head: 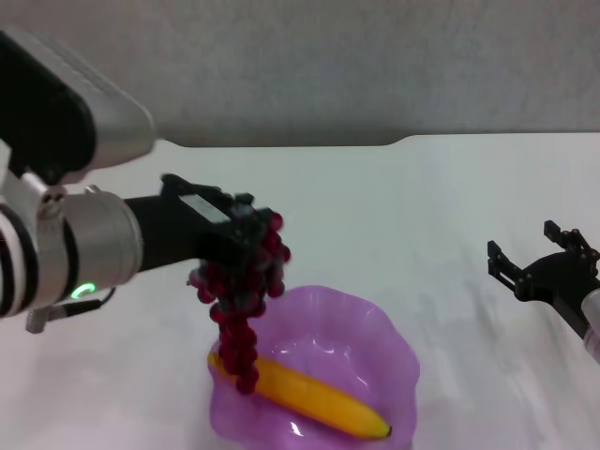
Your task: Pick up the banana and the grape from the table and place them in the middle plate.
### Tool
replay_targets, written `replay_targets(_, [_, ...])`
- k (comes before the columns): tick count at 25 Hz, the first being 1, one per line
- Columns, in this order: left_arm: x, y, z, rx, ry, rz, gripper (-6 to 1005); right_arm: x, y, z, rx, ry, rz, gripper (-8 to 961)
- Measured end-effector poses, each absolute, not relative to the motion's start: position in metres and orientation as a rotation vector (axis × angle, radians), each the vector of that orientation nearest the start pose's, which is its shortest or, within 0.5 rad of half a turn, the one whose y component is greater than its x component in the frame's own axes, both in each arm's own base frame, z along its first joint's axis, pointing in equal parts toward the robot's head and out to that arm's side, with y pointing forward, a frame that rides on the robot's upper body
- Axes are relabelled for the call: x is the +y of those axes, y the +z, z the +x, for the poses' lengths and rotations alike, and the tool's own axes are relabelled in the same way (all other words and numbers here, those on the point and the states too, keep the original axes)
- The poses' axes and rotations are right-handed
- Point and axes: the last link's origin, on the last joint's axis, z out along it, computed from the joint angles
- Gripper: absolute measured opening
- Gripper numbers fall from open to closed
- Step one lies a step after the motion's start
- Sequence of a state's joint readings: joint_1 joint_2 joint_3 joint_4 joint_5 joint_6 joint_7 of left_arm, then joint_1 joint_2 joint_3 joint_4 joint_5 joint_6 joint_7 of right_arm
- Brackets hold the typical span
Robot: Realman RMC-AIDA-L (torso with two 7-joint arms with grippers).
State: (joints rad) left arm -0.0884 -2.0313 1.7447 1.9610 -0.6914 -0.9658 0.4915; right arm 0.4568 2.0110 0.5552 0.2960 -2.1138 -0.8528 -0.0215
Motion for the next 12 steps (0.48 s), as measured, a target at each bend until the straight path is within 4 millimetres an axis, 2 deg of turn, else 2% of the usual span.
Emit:
replay_targets(4, [0.298,0.015,-0.119,-0.531,-0.186,-2.427,201,0.337,-0.051,0.335,0.554,0.398,-1.866,879])
replay_targets(7, [0.297,-0.003,-0.117,-0.515,-0.149,-2.492,201,0.338,-0.051,0.334,0.552,0.399,-1.867,879])
replay_targets(8, [0.298,-0.016,-0.119,-0.502,-0.118,-2.527,200,0.338,-0.051,0.334,0.552,0.399,-1.867,879])
replay_targets(12, [0.302,-0.031,-0.126,-0.505,-0.09,-2.547,199,0.338,-0.051,0.334,0.552,0.399,-1.867,880])
